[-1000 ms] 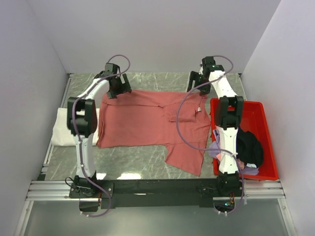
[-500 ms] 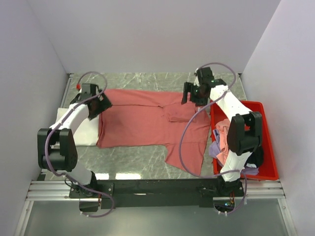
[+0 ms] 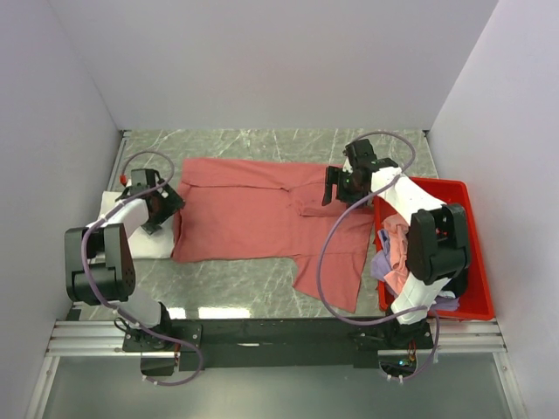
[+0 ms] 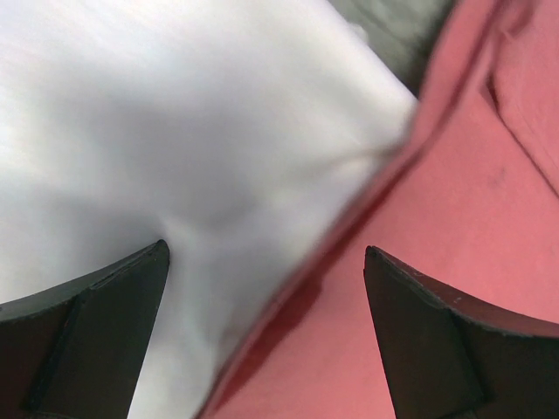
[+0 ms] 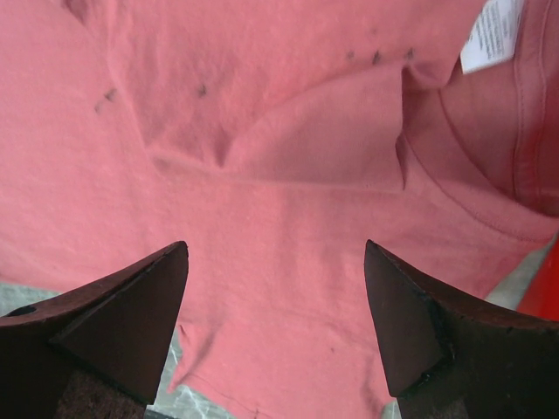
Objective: Fold and stack the t-shirts
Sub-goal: Fold the tshirt
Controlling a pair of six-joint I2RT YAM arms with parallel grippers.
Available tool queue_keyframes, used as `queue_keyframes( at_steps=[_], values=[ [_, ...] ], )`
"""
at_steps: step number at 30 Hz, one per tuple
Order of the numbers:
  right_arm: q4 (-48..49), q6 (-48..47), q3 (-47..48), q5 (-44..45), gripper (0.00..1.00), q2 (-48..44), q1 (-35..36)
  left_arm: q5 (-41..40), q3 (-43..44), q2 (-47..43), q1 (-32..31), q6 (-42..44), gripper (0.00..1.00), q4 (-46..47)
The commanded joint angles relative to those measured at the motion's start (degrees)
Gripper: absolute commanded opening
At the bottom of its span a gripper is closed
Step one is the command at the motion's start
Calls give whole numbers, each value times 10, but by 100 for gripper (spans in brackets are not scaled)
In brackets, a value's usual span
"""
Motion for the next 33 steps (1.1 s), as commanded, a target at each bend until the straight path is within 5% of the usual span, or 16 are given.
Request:
queue_keyframes(
  at_steps=[1, 14, 20, 28, 33],
  values=[
    [23, 7, -16, 10, 88, -34, 5, -3, -19, 8, 35, 12, 99, 32],
    [22, 5, -36, 15, 88, -76, 11, 71, -24, -82, 45, 13, 99, 50],
    [23, 12, -63, 25, 88, -114, 21, -40, -19, -154, -44, -54, 99, -48],
    [44, 36, -134, 9, 88, -180, 20, -45, -148, -292, -59, -145, 99, -73],
    [58, 33, -176, -8, 88, -194, 20, -48, -202, -328, -122, -175, 100, -88]
  ],
)
